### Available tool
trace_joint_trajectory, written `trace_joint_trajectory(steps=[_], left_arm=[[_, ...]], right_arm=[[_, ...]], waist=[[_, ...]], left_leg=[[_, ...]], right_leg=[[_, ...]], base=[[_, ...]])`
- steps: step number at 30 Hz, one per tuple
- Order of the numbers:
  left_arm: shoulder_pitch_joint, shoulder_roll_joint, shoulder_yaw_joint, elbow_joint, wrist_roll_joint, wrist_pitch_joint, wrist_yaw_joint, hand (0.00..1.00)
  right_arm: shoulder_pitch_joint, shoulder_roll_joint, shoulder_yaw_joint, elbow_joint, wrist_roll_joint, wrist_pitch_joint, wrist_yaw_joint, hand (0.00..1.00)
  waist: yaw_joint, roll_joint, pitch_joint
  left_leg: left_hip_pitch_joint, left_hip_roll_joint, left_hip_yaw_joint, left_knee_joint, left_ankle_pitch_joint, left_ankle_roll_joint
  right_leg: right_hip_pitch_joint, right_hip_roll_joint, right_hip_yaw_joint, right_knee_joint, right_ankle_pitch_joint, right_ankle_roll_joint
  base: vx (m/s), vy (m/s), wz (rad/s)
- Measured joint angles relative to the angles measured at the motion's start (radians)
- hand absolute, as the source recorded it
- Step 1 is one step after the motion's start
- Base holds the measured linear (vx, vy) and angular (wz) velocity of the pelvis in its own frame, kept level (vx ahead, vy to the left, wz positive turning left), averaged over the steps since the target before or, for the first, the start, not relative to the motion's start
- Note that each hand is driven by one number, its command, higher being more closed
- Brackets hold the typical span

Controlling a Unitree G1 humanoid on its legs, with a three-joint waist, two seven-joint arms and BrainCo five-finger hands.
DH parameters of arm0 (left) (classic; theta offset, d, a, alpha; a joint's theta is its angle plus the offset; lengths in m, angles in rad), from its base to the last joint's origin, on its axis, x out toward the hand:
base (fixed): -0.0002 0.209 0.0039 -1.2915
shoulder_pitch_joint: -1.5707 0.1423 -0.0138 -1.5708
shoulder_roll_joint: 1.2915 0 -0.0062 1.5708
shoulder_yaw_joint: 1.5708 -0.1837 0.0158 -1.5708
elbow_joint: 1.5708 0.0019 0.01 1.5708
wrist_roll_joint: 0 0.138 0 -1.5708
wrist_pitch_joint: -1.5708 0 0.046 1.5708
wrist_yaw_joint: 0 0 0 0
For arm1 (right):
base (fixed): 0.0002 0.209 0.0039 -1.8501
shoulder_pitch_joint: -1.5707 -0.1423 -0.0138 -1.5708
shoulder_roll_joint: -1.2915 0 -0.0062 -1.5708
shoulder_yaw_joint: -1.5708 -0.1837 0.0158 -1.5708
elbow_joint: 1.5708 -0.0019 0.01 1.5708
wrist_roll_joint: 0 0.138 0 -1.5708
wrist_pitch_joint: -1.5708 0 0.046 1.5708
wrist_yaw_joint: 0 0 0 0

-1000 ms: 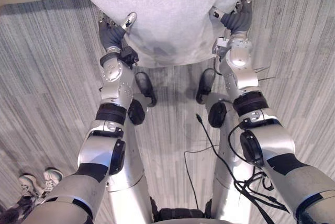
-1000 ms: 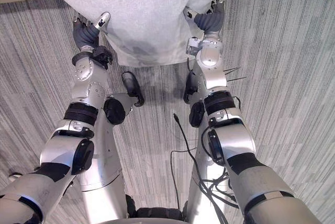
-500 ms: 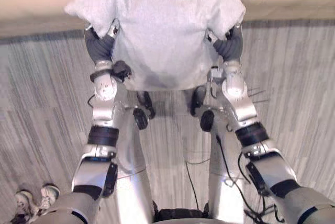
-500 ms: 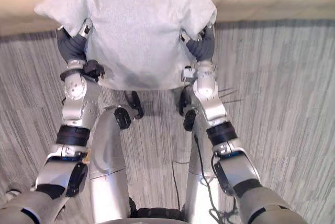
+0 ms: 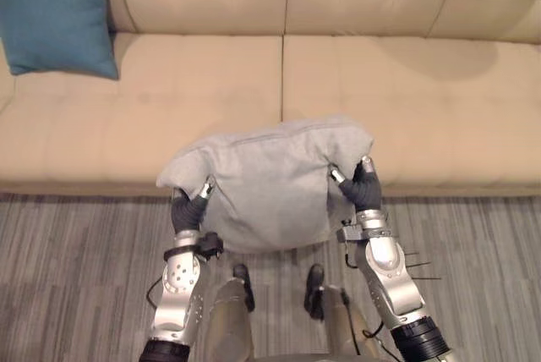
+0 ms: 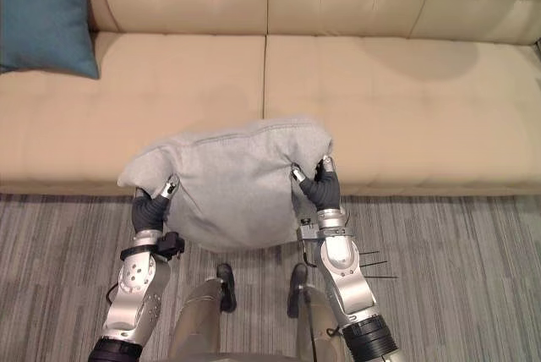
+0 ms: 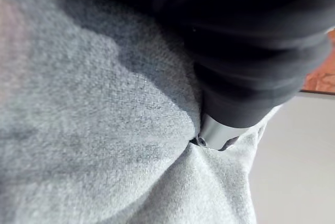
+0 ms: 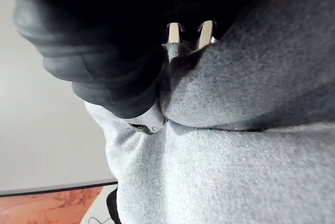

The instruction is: Pick up cushions and gather them together orderly.

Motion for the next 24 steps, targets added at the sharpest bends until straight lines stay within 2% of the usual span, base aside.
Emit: trace_joint_trajectory(steps=[2, 5, 7, 8, 9, 10, 12, 14, 15, 16, 17, 18, 19, 20, 21, 22, 24], left_arm=[[0.015, 0.000, -0.005, 0.000, -0.001, 0.000, -0.007, 1.00], [0.036, 0.000, -0.009, -0.001, -0.002, 0.002, -0.013, 1.00], [0.050, 0.002, -0.027, -0.001, -0.002, 0.016, -0.021, 1.00], [0.059, 0.003, -0.037, -0.001, -0.002, 0.023, -0.022, 1.00], [0.069, 0.006, -0.041, -0.001, -0.001, 0.025, -0.023, 1.00], [0.071, 0.012, -0.043, -0.003, 0.001, 0.029, -0.024, 1.00], [0.069, 0.031, -0.043, -0.006, 0.001, 0.029, -0.024, 1.00], [0.061, 0.050, -0.043, -0.009, 0.001, 0.030, -0.024, 1.00], [0.061, 0.055, -0.045, -0.009, 0.002, 0.031, -0.024, 1.00], [0.061, 0.071, -0.060, -0.009, 0.003, 0.032, -0.024, 1.00], [0.059, 0.071, -0.074, -0.007, 0.003, 0.036, -0.024, 1.00], [0.060, 0.063, -0.087, -0.007, 0.005, 0.042, -0.026, 1.00], [0.066, 0.036, -0.091, -0.004, 0.015, 0.048, -0.031, 1.00], [0.062, 0.020, -0.090, -0.004, 0.020, 0.048, -0.040, 1.00], [0.052, 0.017, -0.090, 0.001, 0.020, 0.048, -0.042, 1.00], [0.031, 0.014, -0.090, 0.022, 0.020, 0.048, -0.056, 1.00], [0.014, 0.004, -0.091, 0.061, 0.020, 0.049, -0.075, 1.00]], right_arm=[[-0.002, -0.014, 0.003, 0.002, 0.000, 0.003, 0.007, 1.00], [-0.018, -0.021, 0.006, 0.005, -0.004, 0.003, 0.014, 1.00], [-0.025, -0.034, 0.006, 0.034, -0.009, 0.003, 0.014, 1.00], [-0.025, -0.039, 0.005, 0.050, -0.009, 0.004, 0.014, 1.00], [-0.023, -0.039, 0.004, 0.068, -0.010, 0.005, 0.014, 1.00], [-0.021, -0.038, 0.005, 0.085, -0.011, 0.006, 0.014, 1.00], [-0.021, -0.039, 0.009, 0.090, -0.017, 0.012, 0.014, 1.00], [-0.020, -0.049, 0.014, 0.090, -0.035, 0.024, 0.015, 1.00], [-0.017, -0.054, 0.014, 0.090, -0.039, 0.028, 0.016, 1.00], [-0.002, -0.062, 0.012, 0.090, -0.043, 0.028, 0.017, 1.00], [0.012, -0.071, 0.007, 0.090, -0.043, 0.029, 0.017, 1.00], [0.026, -0.083, 0.000, 0.090, -0.043, 0.030, 0.016, 1.00], [0.040, -0.098, -0.006, 0.090, -0.044, 0.043, 0.017, 1.00], [0.043, -0.100, -0.012, 0.090, -0.046, 0.050, 0.016, 1.00], [0.045, -0.098, -0.015, 0.090, -0.048, 0.054, 0.017, 1.00], [0.049, -0.101, -0.029, 0.090, -0.048, 0.063, 0.017, 1.00], [0.051, -0.101, -0.040, 0.089, -0.048, 0.067, 0.016, 1.00]], waist=[[-0.001, -0.002, -0.007], [0.000, -0.002, -0.007], [-0.002, -0.002, -0.006], [-0.007, -0.002, -0.005], [-0.027, -0.008, -0.003], [-0.036, -0.010, -0.003], [-0.049, -0.013, -0.006], [-0.055, -0.024, -0.012], [-0.062, -0.024, -0.012], [-0.083, -0.041, -0.021], [-0.090, -0.040, -0.023], [-0.092, -0.022, -0.028], [-0.086, 0.021, -0.046], [-0.088, 0.042, -0.058], [-0.082, 0.044, -0.059], [-0.075, 0.048, -0.057], [-0.073, 0.048, -0.057]], left_leg=[[0.031, -0.005, 0.014, -0.013, -0.002, 0.001], [0.057, -0.004, 0.020, 0.012, -0.044, 0.005], [0.093, -0.007, 0.031, 0.046, -0.108, 0.016], [0.119, -0.013, 0.036, 0.054, -0.124, 0.022], [0.152, -0.037, 0.031, 0.055, -0.139, 0.042], [0.178, -0.049, 0.023, 0.054, -0.146, 0.056], [0.181, -0.051, 0.008, 0.050, -0.152, 0.054], [0.187, -0.055, -0.026, 0.005, -0.152, 0.053], [0.193, -0.060, -0.043, -0.016, -0.149, 0.048], [0.214, -0.082, -0.082, -0.038, -0.150, 0.002], [0.226, -0.087, -0.104, -0.036, -0.162, -0.017], [0.242, -0.076, -0.114, -0.042, -0.168, -0.032], [0.244, -0.043, -0.125, -0.034, -0.163, -0.055], [0.200, -0.006, -0.147, 0.054, -0.145, -0.095], [0.161, 0.016, -0.158, 0.147, -0.121, -0.132], [0.079, 0.064, -0.152, 0.364, -0.035, -0.146], [0.021, 0.088, -0.130, 0.535, -0.034, -0.127]], right_leg=[[0.022, 0.000, 0.021, -0.019, 0.008, 0.001], [0.024, -0.004, 0.054, 0.015, 0.004, 0.004], [-0.018, -0.021, 0.073, 0.180, -0.038, 0.024], [-0.055, -0.037, 0.079, 0.295, -0.042, 0.022], [-0.099, -0.066, 0.079, 0.444, -0.031, 0.007], [-0.137, -0.081, 0.081, 0.521, -0.028, -0.023], [-0.158, -0.075, 0.074, 0.471, -0.076, -0.026], [-0.175, -0.048, 0.054, 0.241, -0.044, -0.012], [-0.168, -0.035, 0.052, 0.106, -0.001, 0.005], [-0.143, -0.032, 0.072, -0.030, 0.048, 0.008], [-0.141, -0.033, 0.097, -0.013, 0.120, -0.007], [-0.146, -0.025, 0.093, 0.022, 0.145, -0.013], [-0.145, -0.002, 0.064, 0.044, 0.101, -0.024], [-0.137, 0.026, 0.044, 0.046, 0.079, -0.049], [-0.121, 0.041, 0.035, 0.045, 0.078, -0.057], [-0.062, 0.067, 0.023, 0.018, 0.066, -0.077], [0.019, 0.078, 0.024, -0.031, 0.061, -0.085]], base=[[0.08, 0.035, -0.29], [0.03, 0.087, -0.37], [-0.02, 0.097, -0.32], [-0.02, 0.108, -0.04], [0.03, 0.102, 0.19], [0.06, 0.062, 0.30], [0.08, -0.017, 0.29], [0.22, -0.099, 0.44], [0.34, -0.149, 0.76], [0.32, -0.151, 0.85], [0.37, -0.216, 0.82], [0.33, -0.194, 0.45], [0.55, -0.222, 0.25], [0.49, -0.166, 0.09], [0.69, -0.225, -0.03], [0.39, -0.150, -0.06], [0.40, -0.091, -0.07]])
